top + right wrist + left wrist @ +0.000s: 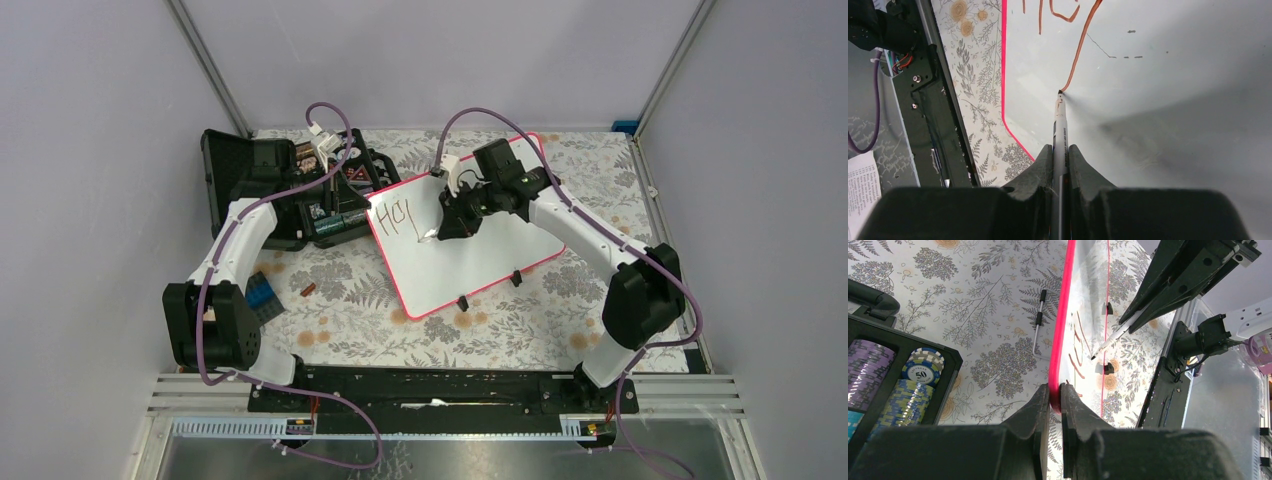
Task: Write a sentence on the whiteboard
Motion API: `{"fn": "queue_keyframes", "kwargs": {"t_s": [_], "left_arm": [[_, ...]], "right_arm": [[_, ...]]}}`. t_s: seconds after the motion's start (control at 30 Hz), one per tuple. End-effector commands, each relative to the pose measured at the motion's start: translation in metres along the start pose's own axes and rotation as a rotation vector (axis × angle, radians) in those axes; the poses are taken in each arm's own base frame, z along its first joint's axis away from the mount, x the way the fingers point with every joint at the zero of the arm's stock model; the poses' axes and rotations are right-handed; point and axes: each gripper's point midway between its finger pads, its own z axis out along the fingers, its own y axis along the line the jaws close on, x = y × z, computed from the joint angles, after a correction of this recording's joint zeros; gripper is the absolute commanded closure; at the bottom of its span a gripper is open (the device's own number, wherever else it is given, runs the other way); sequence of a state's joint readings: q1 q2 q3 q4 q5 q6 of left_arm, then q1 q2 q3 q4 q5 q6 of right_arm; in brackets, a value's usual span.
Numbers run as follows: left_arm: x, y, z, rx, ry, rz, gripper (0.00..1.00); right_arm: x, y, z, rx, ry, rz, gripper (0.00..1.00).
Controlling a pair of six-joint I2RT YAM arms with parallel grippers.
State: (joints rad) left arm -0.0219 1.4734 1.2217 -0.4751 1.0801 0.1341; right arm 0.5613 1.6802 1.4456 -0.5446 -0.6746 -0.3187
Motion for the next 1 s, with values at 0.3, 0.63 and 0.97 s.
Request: {"fn": "queue_keyframes", "kwargs": {"t_s": [0.3,0.63,0.97], "left_arm": [[-0.007,-0.009,0.004,0.024,-0.014,0.099,1.0],[-0.007,-0.01,0.003,0.023,-0.013,0.102,1.0],[-0.006,-0.01,0.004,0.024,-0.012,0.1,1.0]], "right_arm": [[-0.085,0.001,-0.034,0.062,-0.193,-0.114,1.0],[-0.095,-0.012,-0.025,0.083,-0.196,-0.108,1.0],[-0.096,-0.028,-0.023,0.139,-0.184,-0.104,1.0]]}}
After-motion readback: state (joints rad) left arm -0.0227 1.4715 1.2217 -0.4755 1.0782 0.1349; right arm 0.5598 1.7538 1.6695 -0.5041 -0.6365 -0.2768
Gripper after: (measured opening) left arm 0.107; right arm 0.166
